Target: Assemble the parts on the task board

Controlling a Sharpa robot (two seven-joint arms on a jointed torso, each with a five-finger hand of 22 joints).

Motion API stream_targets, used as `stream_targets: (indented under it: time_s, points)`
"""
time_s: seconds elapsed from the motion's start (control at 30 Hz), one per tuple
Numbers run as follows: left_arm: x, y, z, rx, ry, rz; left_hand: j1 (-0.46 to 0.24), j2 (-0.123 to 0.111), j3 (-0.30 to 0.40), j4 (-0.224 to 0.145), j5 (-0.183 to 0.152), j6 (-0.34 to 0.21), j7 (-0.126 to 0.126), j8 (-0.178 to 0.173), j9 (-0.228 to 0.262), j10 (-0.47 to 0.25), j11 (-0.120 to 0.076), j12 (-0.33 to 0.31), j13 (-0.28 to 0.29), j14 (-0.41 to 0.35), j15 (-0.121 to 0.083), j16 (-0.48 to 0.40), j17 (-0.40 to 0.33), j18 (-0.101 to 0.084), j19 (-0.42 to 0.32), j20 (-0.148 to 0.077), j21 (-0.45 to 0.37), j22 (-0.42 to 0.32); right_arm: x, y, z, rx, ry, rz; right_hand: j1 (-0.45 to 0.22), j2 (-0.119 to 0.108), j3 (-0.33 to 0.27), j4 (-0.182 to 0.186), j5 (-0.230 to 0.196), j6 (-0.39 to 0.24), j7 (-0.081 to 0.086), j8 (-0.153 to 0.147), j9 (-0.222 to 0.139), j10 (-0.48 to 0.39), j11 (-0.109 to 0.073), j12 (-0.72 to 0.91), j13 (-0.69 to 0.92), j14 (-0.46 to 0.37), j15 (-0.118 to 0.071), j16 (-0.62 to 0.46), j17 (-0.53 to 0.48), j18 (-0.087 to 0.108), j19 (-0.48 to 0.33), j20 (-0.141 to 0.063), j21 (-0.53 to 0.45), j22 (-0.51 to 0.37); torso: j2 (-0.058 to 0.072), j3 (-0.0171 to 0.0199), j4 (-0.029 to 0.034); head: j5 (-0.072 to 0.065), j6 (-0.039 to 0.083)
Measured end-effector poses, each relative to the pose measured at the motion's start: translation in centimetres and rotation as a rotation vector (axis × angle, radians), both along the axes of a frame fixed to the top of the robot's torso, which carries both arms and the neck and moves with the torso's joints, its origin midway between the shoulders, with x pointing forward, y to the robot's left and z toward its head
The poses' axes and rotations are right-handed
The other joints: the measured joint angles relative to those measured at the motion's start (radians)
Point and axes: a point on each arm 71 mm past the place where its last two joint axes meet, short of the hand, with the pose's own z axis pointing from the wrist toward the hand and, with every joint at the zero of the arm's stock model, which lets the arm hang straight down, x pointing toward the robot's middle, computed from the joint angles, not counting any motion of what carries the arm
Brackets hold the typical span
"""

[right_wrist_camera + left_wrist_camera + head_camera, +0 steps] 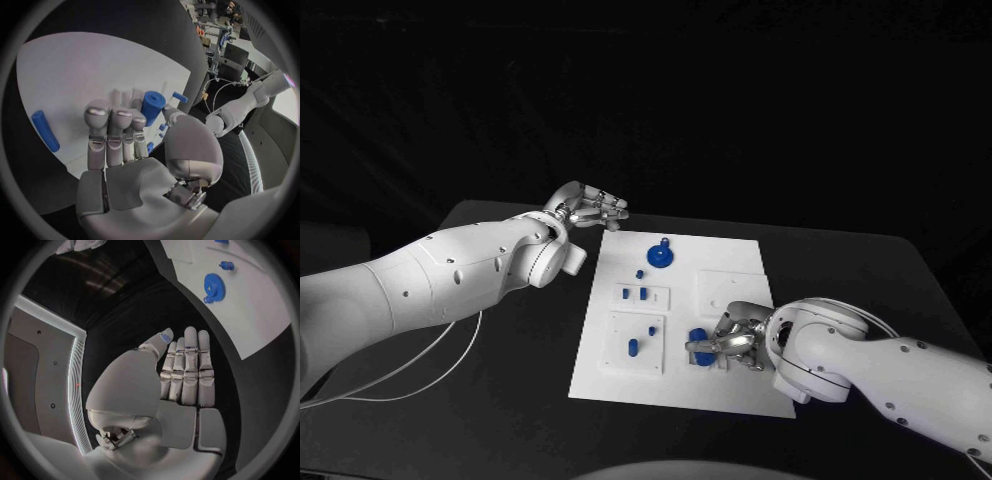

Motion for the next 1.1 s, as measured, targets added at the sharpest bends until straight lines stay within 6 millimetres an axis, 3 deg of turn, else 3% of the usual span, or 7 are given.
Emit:
stream_targets:
  time_s: [0.07, 0.27, 0.37, 0.6, 0.73, 0.83, 1.1]
  points:
    - [0.0, 0.0, 0.0, 0.000, 0.000, 0.000, 0.000, 0.000, 0.000, 0.000, 0.000, 0.000, 0.000, 0.000, 0.000, 0.000, 0.000, 0.000, 0.000, 0.000, 0.000, 0.000, 0.000, 0.000, 0.000, 0.000, 0.000, 0.000, 0.0, 0.0, 0.0, -0.001, -0.001, 0.001, -0.004, 0.004, -0.075, 0.008, 0.000, 0.000, 0.000, 0.000, -0.002, 0.000, 0.000, -0.005, 0.000, 0.000, 0.000, 0.000, 0.001, 0.000, 0.000, 0.000, 0.000, 0.001, 0.000, 0.0000, -0.0006, 0.000, 0.001]
    - [0.0, 0.0, 0.0, 0.000, 0.000, 0.000, 0.000, 0.000, 0.000, 0.000, 0.000, 0.000, 0.000, 0.000, 0.000, 0.000, 0.000, 0.000, 0.000, 0.000, 0.000, 0.000, 0.000, 0.000, 0.000, 0.000, 0.000, 0.000, -0.1, 0.0, 0.0, -0.001, -0.004, 0.002, 0.015, 0.093, -0.276, -0.004, 0.000, 0.000, 0.000, 0.000, -0.006, 0.000, 0.000, -0.005, 0.000, 0.000, 0.000, 0.000, 0.006, 0.000, 0.000, 0.000, 0.000, 0.004, 0.000, 0.0005, -0.0011, -0.003, 0.002]
    - [0.0, 0.0, 0.0, 0.000, 0.001, 0.000, 0.000, 0.000, 0.003, 0.003, 0.000, 0.000, 0.000, 0.000, 0.000, 0.000, 0.000, 0.000, 0.000, 0.000, 0.000, 0.000, 0.000, 0.000, 0.000, 0.000, 0.000, -0.003, -0.1, 0.0, 0.0, -0.001, -0.006, 0.001, 0.012, 0.157, -0.385, -0.062, 0.007, -0.002, 0.002, 0.000, -0.004, 0.000, 0.000, -0.005, -0.003, 0.000, 0.000, 0.000, 0.006, 0.000, 0.004, 0.004, 0.000, 0.005, 0.000, 0.0007, -0.0010, -0.004, 0.002]
    - [0.0, 0.0, 0.0, 0.000, 0.001, 0.001, 0.000, 0.000, 0.003, 0.003, 0.000, 0.000, 0.000, 0.000, 0.000, 0.000, 0.000, 0.000, 0.000, 0.000, 0.000, 0.000, 0.000, 0.000, 0.000, 0.000, 0.000, -0.004, -0.4, -0.2, 0.2, 0.003, -0.009, -0.002, 0.009, 0.160, -0.403, -0.074, 0.021, -0.006, 0.004, -0.009, 0.000, 0.000, 0.000, -0.005, -0.003, 0.000, 0.000, 0.000, 0.006, 0.000, 0.004, 0.004, 0.000, 0.006, 0.000, 0.0010, -0.0009, -0.004, 0.005]
    - [0.0, 0.1, 0.0, 0.001, 0.001, 0.001, 0.000, 0.000, 0.003, 0.003, 0.000, 0.000, 0.000, 0.000, 0.000, 0.000, 0.000, 0.000, 0.000, 0.000, 0.000, 0.000, 0.000, 0.000, 0.000, 0.000, 0.000, -0.004, -0.7, -0.3, 0.2, 0.007, -0.006, -0.001, 0.021, 0.172, -0.416, -0.087, 0.151, -0.001, 0.000, -0.009, 0.007, 0.000, 0.000, -0.003, -0.004, 0.000, 0.000, 0.000, 0.006, 0.000, 0.004, 0.004, 0.001, 0.006, 0.000, 0.0010, -0.0008, -0.005, 0.006]
    - [0.0, 0.1, 0.0, 0.001, 0.002, 0.002, 0.000, 0.000, 0.003, 0.003, 0.000, 0.000, 0.000, 0.000, 0.000, 0.000, 0.000, 0.000, 0.000, 0.000, 0.000, 0.000, 0.000, 0.000, 0.000, 0.000, 0.000, -0.004, -0.9, -0.5, 0.3, 0.010, -0.005, -0.004, 0.027, 0.178, -0.431, -0.093, 0.197, -0.001, 0.000, -0.009, 0.013, 0.000, 0.000, -0.001, -0.004, 0.000, 0.000, 0.000, 0.006, 0.000, 0.004, 0.004, 0.004, 0.007, 0.000, 0.0010, -0.0008, -0.005, 0.007]
    - [0.0, 0.2, 0.0, 0.002, 0.002, 0.003, 0.000, 0.000, 0.003, 0.003, 0.000, 0.000, 0.000, 0.000, 0.000, 0.000, 0.000, 0.000, 0.000, 0.000, 0.000, 0.000, 0.000, 0.000, 0.000, 0.000, 0.000, -0.004, -1.2, -1.1, 0.7, 0.019, -0.002, -0.013, 0.027, 0.178, -0.438, -0.092, 0.210, -0.001, 0.000, -0.009, 0.015, 0.000, 0.000, -0.001, -0.006, 0.000, 0.000, 0.000, 0.005, 0.000, 0.004, 0.004, 0.004, 0.007, 0.000, 0.0009, -0.0009, -0.006, 0.010]
